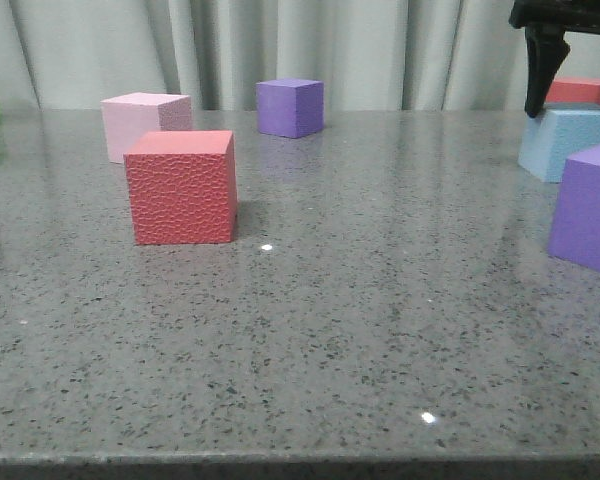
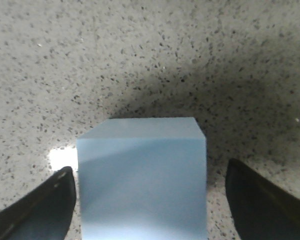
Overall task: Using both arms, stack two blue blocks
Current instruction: 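Lower the right gripper onto the light blue cube and grasp it, then carry the light blue cube toward the center and set it down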
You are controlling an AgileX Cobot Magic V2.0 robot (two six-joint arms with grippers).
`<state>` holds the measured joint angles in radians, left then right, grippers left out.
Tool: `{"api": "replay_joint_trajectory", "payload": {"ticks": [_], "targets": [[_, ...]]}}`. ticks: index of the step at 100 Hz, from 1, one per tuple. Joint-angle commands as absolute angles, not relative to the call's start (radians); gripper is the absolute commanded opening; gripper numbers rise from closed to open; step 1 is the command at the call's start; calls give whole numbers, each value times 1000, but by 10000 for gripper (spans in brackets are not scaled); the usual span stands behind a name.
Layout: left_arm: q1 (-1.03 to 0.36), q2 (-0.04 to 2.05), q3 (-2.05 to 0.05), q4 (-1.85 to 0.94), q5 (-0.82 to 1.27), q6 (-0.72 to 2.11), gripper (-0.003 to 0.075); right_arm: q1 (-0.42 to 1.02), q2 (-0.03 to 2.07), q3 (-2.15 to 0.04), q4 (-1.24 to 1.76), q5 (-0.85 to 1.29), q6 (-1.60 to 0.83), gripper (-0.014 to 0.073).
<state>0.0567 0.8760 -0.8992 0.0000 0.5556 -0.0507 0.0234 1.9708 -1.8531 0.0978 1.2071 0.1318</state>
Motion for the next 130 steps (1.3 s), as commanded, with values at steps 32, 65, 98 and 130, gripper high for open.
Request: {"api": "replay_joint_trajectory", "payload": {"ticks": [32,65,98,130], "targets": [[56,871,-935,0,486,-49,610,17,1933,-1886,111,1198,108,556],[56,871,-935,0,486,-49,610,17,1933,-1886,111,1208,108,410],[56,871,-940,-6,486,-49,610,80,1914,-1997,122,1273,109,410],[56,871,-940,-14,486,-49,610,273,1914,-2136,122,1269,221,410]]}}
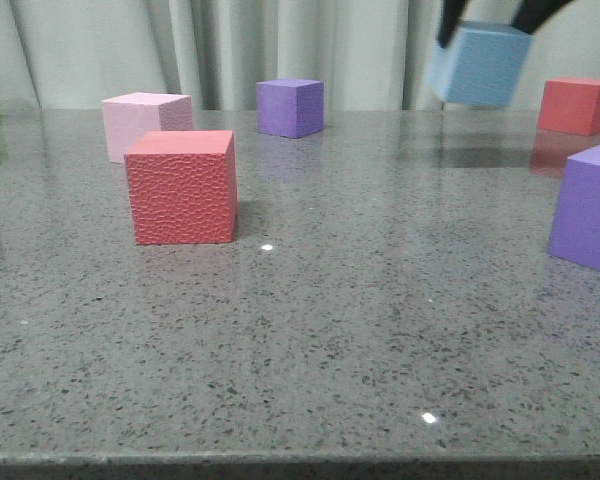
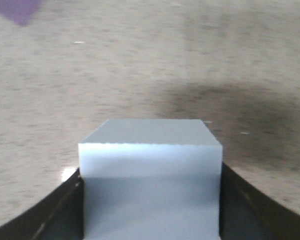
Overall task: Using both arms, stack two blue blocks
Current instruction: 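Carry the light blue cube toward the center and set it down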
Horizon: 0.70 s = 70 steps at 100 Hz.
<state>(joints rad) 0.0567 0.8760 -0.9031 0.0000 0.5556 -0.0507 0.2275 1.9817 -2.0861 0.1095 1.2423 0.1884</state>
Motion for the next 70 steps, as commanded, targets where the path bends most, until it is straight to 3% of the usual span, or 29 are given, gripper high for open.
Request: {"api": "replay_joint_trajectory", "payload": {"ticks": [1,34,70], "targets": [[56,871,-940,-14,486,-49,610,281,1914,-2137,122,1263,228,410],[56,871,-940,-29,488,-49,610,462,1986,-2152,123,1199,305,410],[56,871,-940,-31,486,-49,610,496,2088,-2278,138,1159,437,410]]}}
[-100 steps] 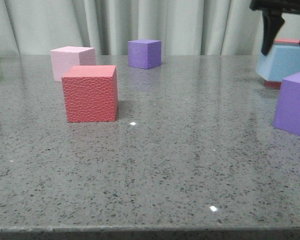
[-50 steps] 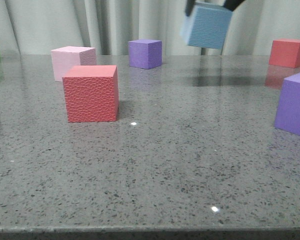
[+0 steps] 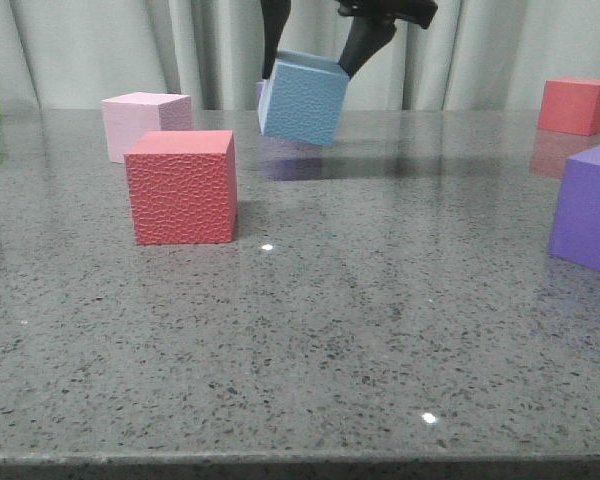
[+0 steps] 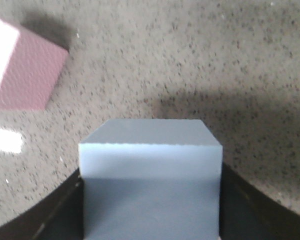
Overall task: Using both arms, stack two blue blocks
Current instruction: 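Carry the light blue cube toward the center and set it down, then open the right gripper and lift it away from the cube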
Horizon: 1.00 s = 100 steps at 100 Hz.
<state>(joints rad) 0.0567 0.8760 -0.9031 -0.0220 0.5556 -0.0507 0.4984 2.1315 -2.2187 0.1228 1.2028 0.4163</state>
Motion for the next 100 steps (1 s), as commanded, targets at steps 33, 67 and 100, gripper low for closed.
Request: {"api": "replay_joint_trajectory", "payload": {"ticks": [33,67,100], "targets": [[56,871,-940,-36,484,-51,610,496,2110,-2292,147,1136,430,463],[56,871,-940,-40,486,-51,610,496,2110,-2292,147,1131,435,573],[58,897,-944,-40,481,-51,610,498,2084,-2299,147,1176,401,568]]}}
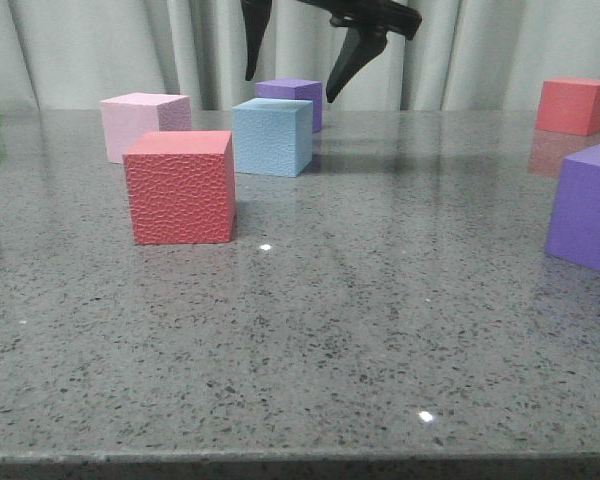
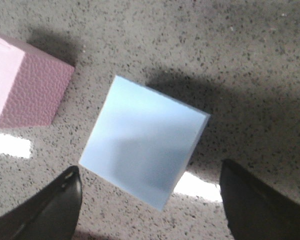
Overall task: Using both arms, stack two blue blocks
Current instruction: 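Open the right gripper and lift it away from the cube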
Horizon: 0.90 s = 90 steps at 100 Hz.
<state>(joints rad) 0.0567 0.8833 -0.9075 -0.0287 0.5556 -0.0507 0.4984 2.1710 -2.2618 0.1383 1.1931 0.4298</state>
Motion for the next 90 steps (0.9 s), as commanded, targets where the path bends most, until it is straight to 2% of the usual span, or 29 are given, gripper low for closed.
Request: {"api": "replay_joint_trajectory", "payload": {"ticks": [1,48,63,90], "targets": [[58,900,-947,-40,481,-53,610,499,2080,-2299,147,1179,392,568],[184,1276,-1269,-61,758,33,610,568,1905,-2215,88,1178,310,568],[184,1396,-1376,-123,830,84,610,595,1820,-2093,66,1115,305,568],[184,1536,-1500,-167,835,117,610,604,1591,-1779,61,912,303,568]]}}
